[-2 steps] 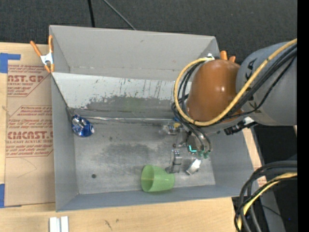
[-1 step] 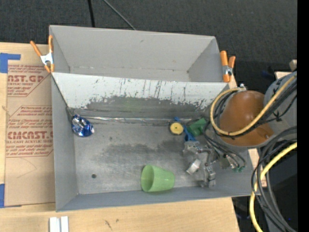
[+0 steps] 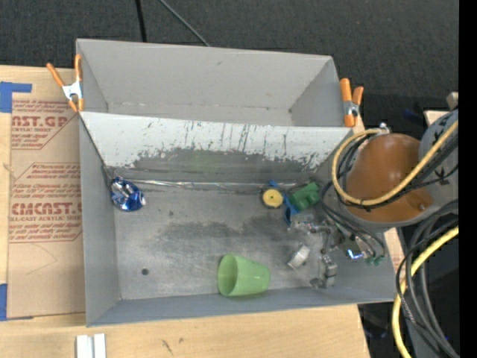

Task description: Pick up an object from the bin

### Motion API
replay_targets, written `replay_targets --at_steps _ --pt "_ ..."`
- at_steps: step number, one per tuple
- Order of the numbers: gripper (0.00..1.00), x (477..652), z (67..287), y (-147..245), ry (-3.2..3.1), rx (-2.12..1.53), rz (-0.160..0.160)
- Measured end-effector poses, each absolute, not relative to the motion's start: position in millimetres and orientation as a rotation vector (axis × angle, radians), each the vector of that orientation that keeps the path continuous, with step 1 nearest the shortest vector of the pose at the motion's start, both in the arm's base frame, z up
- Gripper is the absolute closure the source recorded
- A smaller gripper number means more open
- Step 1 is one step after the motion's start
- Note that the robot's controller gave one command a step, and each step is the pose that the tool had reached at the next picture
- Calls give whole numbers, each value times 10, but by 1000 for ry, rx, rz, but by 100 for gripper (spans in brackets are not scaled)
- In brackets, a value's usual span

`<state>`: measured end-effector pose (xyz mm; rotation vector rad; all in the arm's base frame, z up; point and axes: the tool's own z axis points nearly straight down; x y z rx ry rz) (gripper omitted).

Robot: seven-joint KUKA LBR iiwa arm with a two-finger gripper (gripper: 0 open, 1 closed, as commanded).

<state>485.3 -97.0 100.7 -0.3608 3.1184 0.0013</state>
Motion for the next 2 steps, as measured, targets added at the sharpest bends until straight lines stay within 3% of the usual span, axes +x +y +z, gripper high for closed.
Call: replay_targets --at_steps 1,2 --pt "0 4913 996 -1082 3129 -265 2" --pt "0 4821 704 -1024 3129 -118 0"
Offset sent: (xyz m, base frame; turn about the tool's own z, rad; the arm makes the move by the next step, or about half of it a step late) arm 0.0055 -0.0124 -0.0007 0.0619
